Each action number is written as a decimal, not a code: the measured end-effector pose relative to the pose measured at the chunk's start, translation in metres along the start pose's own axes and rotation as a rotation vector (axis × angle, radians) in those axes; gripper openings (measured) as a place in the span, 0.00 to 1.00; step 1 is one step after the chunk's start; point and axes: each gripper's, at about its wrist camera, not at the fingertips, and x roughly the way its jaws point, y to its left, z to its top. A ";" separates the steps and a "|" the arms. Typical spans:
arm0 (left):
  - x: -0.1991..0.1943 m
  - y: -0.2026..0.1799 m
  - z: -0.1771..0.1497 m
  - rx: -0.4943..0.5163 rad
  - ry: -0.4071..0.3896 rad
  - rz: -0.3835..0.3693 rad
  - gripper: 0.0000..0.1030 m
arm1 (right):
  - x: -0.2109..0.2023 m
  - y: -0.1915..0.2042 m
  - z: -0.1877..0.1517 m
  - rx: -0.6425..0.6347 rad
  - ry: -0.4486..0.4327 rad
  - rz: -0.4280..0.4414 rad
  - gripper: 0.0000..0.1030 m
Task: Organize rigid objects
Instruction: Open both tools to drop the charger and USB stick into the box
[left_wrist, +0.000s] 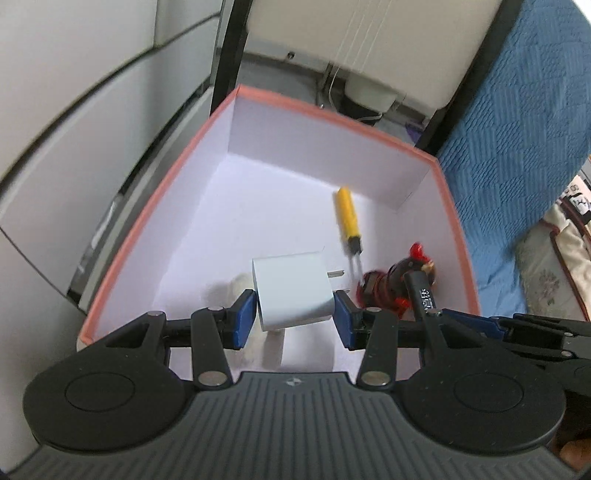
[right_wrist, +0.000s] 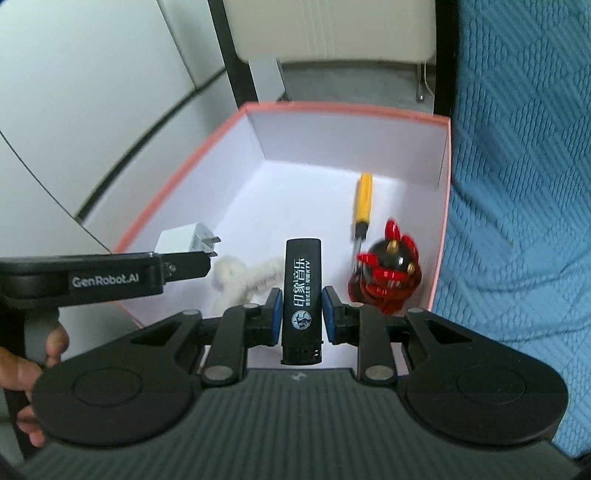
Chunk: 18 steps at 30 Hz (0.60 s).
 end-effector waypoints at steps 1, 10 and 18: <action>0.003 0.002 -0.003 -0.002 0.010 0.004 0.50 | 0.004 0.000 -0.003 0.004 0.014 0.002 0.26; 0.018 0.006 -0.013 0.003 0.052 -0.005 0.49 | 0.021 -0.002 -0.019 0.013 0.069 -0.008 0.27; -0.005 -0.003 -0.012 0.007 0.007 0.003 0.50 | 0.005 -0.006 -0.008 0.037 0.021 0.015 0.31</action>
